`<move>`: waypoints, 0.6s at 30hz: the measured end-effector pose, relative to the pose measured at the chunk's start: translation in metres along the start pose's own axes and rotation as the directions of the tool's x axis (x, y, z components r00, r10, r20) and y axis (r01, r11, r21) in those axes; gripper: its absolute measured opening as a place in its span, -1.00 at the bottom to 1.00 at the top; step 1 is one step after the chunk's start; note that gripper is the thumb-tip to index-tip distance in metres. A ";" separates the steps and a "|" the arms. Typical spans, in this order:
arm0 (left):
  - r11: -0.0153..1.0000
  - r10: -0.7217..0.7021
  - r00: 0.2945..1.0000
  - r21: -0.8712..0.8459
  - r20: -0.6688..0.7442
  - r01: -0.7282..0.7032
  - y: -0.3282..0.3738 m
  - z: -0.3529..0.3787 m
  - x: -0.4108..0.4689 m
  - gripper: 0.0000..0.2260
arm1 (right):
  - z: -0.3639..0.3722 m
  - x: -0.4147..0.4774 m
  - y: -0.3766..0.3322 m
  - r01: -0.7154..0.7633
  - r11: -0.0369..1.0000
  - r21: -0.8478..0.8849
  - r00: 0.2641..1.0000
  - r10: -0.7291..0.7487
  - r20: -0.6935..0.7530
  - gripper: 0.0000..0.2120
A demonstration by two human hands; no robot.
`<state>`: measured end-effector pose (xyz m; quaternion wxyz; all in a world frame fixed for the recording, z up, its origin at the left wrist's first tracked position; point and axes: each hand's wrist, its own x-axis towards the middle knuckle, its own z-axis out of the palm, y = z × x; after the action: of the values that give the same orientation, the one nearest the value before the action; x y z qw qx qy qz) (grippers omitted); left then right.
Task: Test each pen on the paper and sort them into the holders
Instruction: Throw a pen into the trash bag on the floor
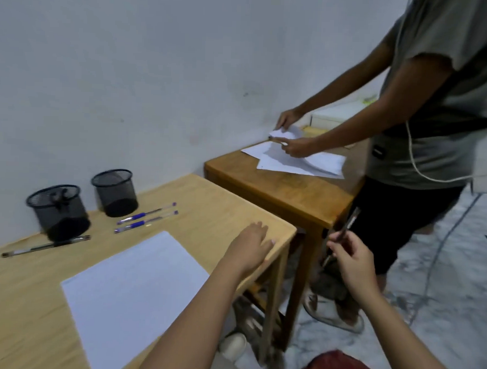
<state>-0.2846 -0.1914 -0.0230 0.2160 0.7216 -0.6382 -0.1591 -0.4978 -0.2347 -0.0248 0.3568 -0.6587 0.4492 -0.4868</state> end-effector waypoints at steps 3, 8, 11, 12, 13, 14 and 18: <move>0.981 -0.045 0.996 0.194 0.072 0.030 0.014 0.021 0.027 -0.48 | -0.024 -0.030 0.068 -0.122 0.990 -0.074 0.992 0.120 -0.035 -0.86; 0.953 -0.121 0.991 0.284 0.058 0.100 0.035 0.044 0.059 -0.49 | -0.042 -0.076 0.170 -0.435 0.884 -0.173 0.900 0.435 -0.039 -0.91; 0.945 -0.166 0.986 0.291 0.026 0.151 0.041 0.051 0.071 -0.52 | -0.041 -0.100 0.212 -0.536 0.796 -0.279 0.833 0.553 -0.021 -0.89; 0.940 -0.176 0.984 0.301 0.018 0.163 0.042 0.053 0.074 -0.52 | -0.041 -0.107 0.224 -0.564 0.764 -0.313 0.806 0.592 -0.009 -0.87; 0.934 -0.186 0.983 0.313 0.006 0.174 0.042 0.055 0.076 -0.52 | -0.042 -0.113 0.235 -0.592 0.731 -0.339 0.774 0.633 0.013 -0.88; 0.930 -0.190 0.982 0.319 -0.009 0.183 0.042 0.055 0.077 -0.52 | -0.042 -0.118 0.241 -0.613 0.700 -0.366 0.740 0.671 0.045 -0.90; 0.936 -0.183 0.982 0.296 -0.043 0.188 0.044 0.061 0.084 -0.51 | -0.048 -0.130 0.266 -0.662 0.610 -0.436 0.654 0.754 0.062 -0.86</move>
<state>-0.3412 -0.2856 -0.0489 0.0930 0.8041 -0.5824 -0.0750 -0.6249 -0.2055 -0.2948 0.4392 -0.5338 0.7116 -0.1257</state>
